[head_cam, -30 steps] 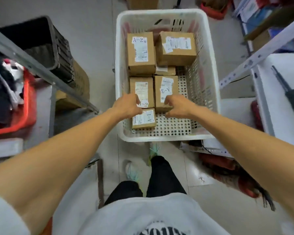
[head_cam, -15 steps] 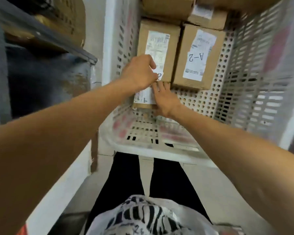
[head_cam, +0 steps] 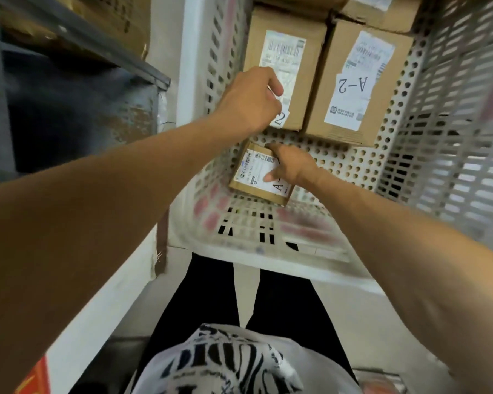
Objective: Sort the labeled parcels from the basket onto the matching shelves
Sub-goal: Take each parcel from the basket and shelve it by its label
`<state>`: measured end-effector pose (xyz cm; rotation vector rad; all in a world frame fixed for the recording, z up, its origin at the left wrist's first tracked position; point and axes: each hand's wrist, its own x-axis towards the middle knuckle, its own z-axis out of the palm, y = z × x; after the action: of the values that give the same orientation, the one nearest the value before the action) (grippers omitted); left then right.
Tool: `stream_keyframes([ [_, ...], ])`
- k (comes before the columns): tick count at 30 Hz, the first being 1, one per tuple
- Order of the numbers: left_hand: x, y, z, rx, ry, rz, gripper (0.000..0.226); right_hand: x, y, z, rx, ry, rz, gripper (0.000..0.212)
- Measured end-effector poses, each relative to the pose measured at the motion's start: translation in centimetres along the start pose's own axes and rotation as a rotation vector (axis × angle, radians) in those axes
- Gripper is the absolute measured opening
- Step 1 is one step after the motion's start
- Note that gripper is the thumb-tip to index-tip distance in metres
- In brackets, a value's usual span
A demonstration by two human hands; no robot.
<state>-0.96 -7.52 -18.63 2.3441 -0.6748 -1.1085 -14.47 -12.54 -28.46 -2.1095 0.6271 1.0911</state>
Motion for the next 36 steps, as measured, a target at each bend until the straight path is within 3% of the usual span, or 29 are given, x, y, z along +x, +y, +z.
stream_keyframes([
  [9, -2.4, -0.5, -1.7, 0.189, -0.042, 0.047, 0.026, -2.6, -1.7, -0.6, -0.205, 0.231, -0.076, 0.029],
  [20, -6.0, 7.6, -8.5, 0.329, 0.011, 0.151, 0.028, -12.8, -1.6, -10.7, 0.017, 0.394, -0.082, 0.033],
  [23, -6.7, 11.5, -11.9, 0.349, 0.029, 0.198, 0.026, -17.0, -1.2, -16.0, 0.168, 0.593, -0.050, 0.021],
  [29, -9.6, 19.5, -18.3, 0.455, 0.151, 0.358, 0.032, -27.2, -2.5, -24.1, 0.612, 1.091, -0.013, 0.022],
  [32, -11.8, 22.9, -20.8, 0.491, 0.189, 0.450, 0.031, -32.1, -3.8, -26.1, 0.724, 1.250, -0.016, 0.016],
  [36, -15.7, 26.5, -23.2, 0.535, 0.194, 0.587, 0.029, -37.6, -5.4, -26.4, 0.822, 1.451, -0.041, 0.024],
])
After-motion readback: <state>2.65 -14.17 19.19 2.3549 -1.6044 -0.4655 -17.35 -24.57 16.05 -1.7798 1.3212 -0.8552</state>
